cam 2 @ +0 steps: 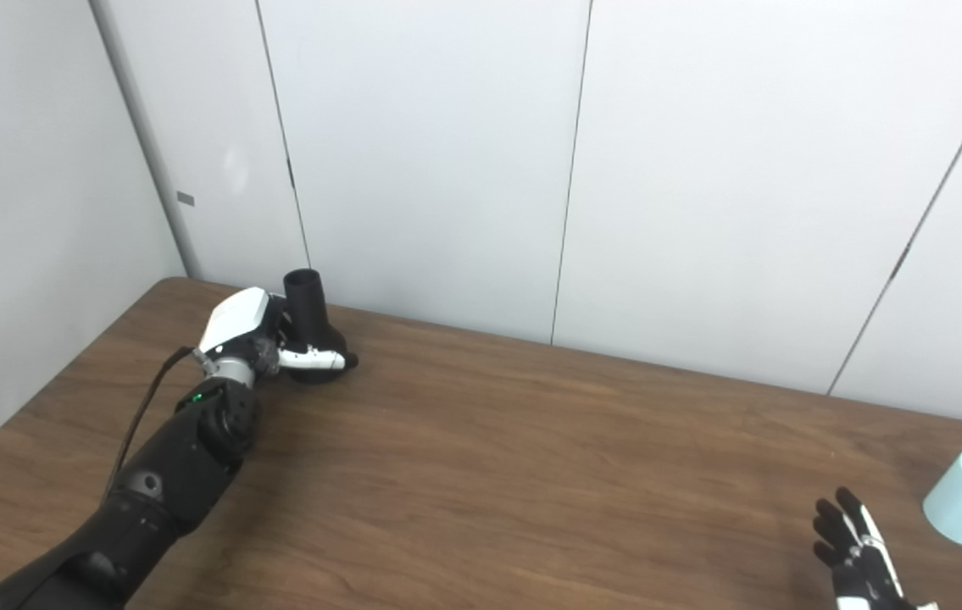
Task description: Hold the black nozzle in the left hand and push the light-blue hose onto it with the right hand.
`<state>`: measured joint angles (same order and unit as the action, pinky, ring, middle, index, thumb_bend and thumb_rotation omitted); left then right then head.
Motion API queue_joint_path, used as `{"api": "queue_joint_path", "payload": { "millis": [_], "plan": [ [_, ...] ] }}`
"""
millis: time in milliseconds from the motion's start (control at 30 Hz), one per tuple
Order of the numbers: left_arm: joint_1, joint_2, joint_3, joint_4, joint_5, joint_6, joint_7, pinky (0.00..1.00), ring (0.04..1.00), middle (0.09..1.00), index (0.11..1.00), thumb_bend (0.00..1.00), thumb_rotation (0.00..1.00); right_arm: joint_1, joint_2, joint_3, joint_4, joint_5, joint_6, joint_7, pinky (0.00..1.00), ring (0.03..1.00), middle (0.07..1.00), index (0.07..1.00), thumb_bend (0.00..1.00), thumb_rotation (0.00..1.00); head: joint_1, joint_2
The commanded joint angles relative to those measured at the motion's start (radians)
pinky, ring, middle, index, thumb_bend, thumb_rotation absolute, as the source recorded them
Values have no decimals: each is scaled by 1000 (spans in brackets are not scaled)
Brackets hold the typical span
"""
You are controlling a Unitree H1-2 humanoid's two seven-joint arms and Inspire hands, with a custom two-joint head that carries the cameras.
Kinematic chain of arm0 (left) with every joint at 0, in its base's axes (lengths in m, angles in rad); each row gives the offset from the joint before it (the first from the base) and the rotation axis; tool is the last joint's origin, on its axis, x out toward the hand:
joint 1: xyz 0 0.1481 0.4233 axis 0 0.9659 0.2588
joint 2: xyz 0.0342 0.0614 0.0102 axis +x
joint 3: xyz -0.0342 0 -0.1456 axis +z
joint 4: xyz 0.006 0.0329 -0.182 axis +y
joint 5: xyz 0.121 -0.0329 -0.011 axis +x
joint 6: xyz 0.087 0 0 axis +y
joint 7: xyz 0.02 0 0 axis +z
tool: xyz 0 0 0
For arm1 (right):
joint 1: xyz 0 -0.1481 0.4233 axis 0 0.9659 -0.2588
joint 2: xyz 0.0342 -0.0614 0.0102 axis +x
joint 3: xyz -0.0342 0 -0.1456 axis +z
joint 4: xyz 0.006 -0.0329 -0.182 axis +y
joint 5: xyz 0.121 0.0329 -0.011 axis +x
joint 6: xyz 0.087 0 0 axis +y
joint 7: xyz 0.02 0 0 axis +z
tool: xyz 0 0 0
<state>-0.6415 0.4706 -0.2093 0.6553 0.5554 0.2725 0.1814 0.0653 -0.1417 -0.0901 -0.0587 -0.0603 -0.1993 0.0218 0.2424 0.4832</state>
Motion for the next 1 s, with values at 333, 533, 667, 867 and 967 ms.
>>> {"api": "queue_joint_path", "payload": {
  "millis": [333,533,667,867,967],
  "plan": [
    [118,-15,-3,-168,18,-99,46,327,397,413,513,517,0,61,26,21,50,-3,-25,-7,871,892,892,953,442,1000,-33,13],
    [234,-42,-17,-381,57,-80,26,483,424,428,513,502,0,61,29,24,47,-15,-22,-13,870,895,894,961,443,997,-78,28],
    [288,-70,-43,-497,106,-45,-7,362,434,429,517,503,0,54,33,27,63,-23,-37,-17,872,891,895,958,471,997,-130,41],
    [339,-107,-85,-586,170,-51,-41,328,428,427,512,504,0,47,53,34,64,-37,-25,-32,852,891,893,951,515,983,-201,62],
    [359,-126,-116,-609,203,-67,-49,329,418,428,512,503,0,37,67,34,70,-46,-24,-47,841,889,892,946,536,985,-238,73]
  ]
}}
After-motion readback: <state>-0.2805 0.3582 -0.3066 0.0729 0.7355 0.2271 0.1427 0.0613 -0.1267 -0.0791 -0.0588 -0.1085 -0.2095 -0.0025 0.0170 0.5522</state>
